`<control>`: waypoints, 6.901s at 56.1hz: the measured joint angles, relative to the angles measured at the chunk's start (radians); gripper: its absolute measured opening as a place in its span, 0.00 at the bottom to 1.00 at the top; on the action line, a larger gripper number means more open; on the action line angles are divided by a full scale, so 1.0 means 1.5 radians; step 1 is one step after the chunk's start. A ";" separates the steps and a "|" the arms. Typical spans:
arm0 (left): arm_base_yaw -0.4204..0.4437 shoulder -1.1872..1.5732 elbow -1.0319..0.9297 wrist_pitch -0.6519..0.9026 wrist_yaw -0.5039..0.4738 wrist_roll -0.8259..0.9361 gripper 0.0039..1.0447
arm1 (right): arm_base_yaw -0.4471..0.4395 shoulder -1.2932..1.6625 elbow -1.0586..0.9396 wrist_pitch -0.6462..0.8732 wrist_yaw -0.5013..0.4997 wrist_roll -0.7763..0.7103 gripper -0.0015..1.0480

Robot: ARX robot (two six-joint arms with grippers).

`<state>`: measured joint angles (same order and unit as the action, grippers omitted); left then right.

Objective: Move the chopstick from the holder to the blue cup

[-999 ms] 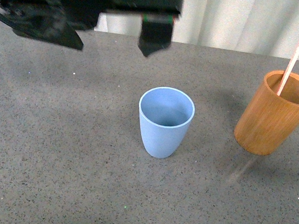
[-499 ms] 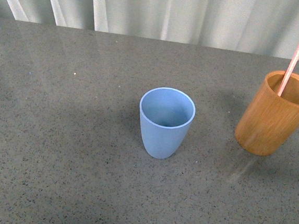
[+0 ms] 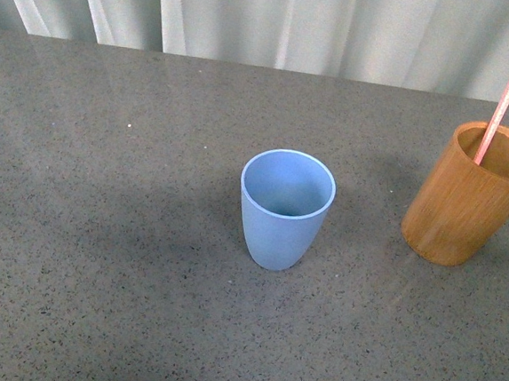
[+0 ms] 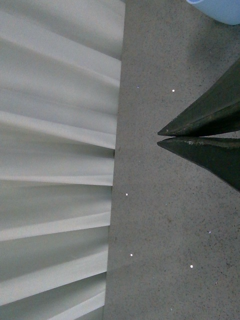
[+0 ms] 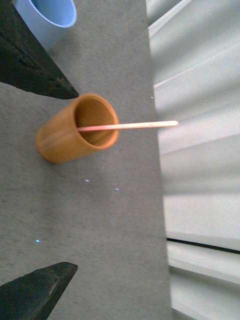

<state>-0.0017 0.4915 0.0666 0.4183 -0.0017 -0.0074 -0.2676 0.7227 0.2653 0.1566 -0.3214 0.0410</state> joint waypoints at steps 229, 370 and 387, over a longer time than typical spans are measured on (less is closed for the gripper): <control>0.000 -0.325 -0.032 -0.278 0.001 0.002 0.03 | 0.315 0.413 0.061 0.540 0.344 -0.026 0.01; 0.000 -0.326 -0.032 -0.278 0.001 0.002 0.03 | 0.180 -0.479 -0.161 -0.103 0.214 -0.027 0.01; 0.000 -0.326 -0.032 -0.278 0.001 0.002 0.07 | 0.180 -0.479 -0.161 -0.103 0.214 -0.027 0.12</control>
<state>-0.0017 0.0021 0.0185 0.0006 -0.0002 -0.0044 0.0025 0.0044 0.0235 0.0017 -0.0006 0.0002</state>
